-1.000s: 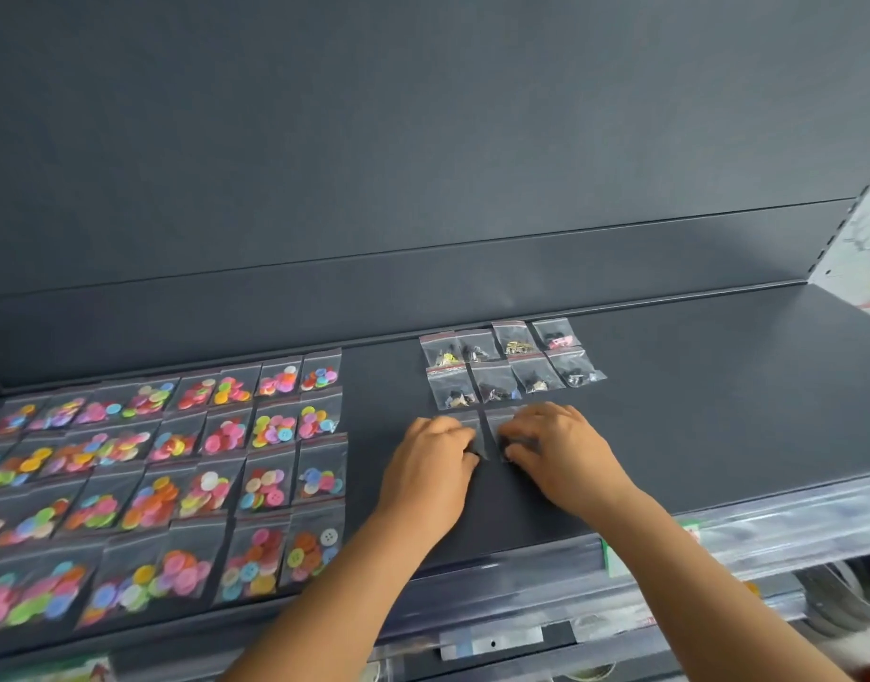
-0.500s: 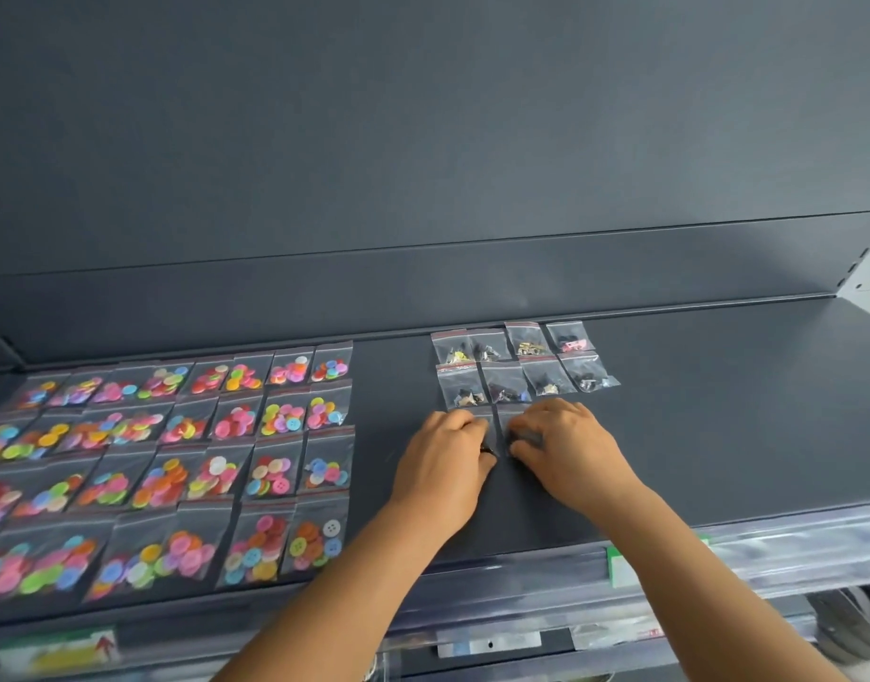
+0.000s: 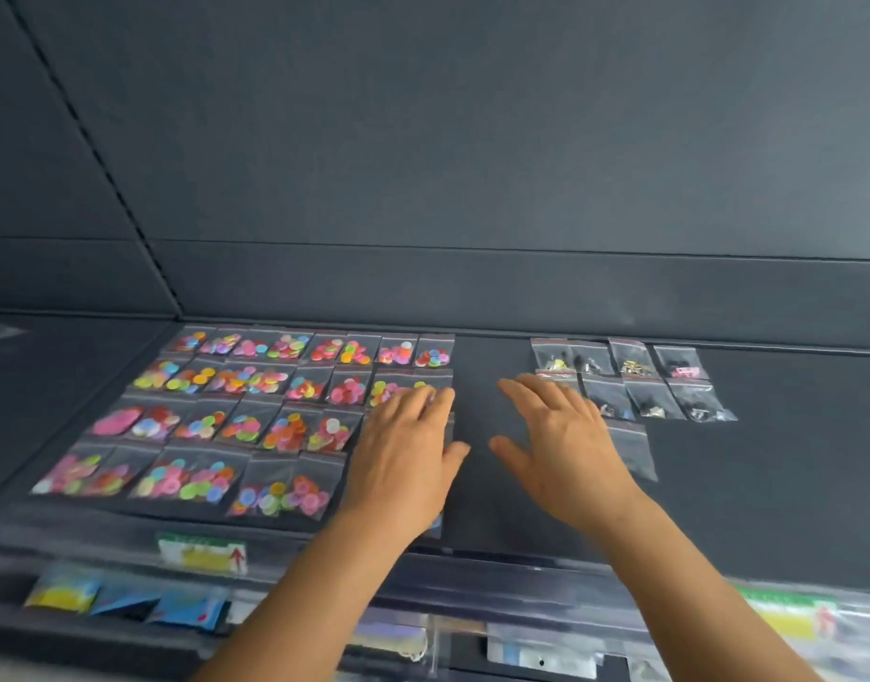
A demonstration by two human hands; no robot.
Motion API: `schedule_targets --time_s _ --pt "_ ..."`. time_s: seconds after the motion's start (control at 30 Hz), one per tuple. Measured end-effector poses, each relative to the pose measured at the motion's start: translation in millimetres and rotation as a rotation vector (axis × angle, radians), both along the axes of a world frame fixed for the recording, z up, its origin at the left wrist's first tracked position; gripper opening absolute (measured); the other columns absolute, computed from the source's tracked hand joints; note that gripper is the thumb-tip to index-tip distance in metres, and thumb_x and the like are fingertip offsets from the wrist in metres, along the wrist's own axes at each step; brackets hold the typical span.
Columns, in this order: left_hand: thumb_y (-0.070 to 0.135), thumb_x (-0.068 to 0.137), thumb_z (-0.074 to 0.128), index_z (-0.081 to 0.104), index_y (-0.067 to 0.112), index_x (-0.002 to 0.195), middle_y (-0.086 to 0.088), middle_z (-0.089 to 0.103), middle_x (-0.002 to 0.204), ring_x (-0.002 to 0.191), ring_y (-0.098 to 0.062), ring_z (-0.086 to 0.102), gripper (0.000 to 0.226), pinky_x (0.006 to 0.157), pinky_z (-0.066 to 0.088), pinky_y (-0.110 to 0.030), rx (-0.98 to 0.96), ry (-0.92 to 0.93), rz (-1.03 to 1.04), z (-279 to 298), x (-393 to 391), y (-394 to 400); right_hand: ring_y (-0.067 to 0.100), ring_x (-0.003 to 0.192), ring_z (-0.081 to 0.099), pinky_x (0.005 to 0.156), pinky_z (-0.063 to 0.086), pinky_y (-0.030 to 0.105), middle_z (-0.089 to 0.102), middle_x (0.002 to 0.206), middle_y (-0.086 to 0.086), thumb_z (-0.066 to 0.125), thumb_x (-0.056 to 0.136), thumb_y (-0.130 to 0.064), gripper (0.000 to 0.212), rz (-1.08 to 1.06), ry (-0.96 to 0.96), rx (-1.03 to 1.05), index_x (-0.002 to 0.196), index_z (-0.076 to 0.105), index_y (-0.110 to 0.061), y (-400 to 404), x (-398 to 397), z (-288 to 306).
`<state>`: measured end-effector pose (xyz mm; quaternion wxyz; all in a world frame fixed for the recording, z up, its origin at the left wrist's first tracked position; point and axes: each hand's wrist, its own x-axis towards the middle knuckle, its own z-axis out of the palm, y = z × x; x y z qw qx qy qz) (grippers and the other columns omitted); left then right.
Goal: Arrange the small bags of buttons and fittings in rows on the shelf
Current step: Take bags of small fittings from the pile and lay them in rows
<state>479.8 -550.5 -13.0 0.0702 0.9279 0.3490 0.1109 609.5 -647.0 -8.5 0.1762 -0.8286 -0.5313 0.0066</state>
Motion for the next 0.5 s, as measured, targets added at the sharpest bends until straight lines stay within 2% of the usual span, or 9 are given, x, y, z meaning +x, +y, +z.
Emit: schedule_targets --time_s 0.2,0.33,0.5 --pt "0.048 0.097 0.039 0.014 0.027 0.151 0.007 0.021 0.156 0.143 -0.016 0.019 0.063 0.116 0.017 -0.032 -0.01 -0.027 0.143 4.9 -88.3 35.0 0.018 0.141 0.022 0.115 0.016 0.034 0.027 0.152 -0.005 0.047 0.093 -0.046 0.062 0.129 -0.024 -0.046 0.147 0.024 -0.026 50.8 -73.8 7.8" --pt "0.046 0.097 0.039 0.016 0.025 0.151 0.005 0.023 0.155 0.142 -0.017 0.021 0.062 0.115 0.019 -0.031 -0.008 -0.037 0.213 6.6 -155.9 63.2 0.019 0.142 0.02 0.116 0.013 0.036 0.024 0.154 -0.005 0.048 0.094 -0.041 0.061 0.204 -0.007 -0.049 0.147 0.023 -0.026 88.9 -135.0 8.0" --pt "0.045 0.097 0.039 0.018 0.026 0.15 0.004 0.025 0.154 0.141 -0.017 0.023 0.06 0.116 0.019 -0.032 -0.001 -0.052 0.255 5.8 -241.4 100.5 0.018 0.143 0.017 0.116 0.013 0.036 0.025 0.154 -0.006 0.046 0.093 -0.047 0.062 0.274 -0.007 -0.046 0.147 0.023 -0.027 137.4 -218.8 8.8"
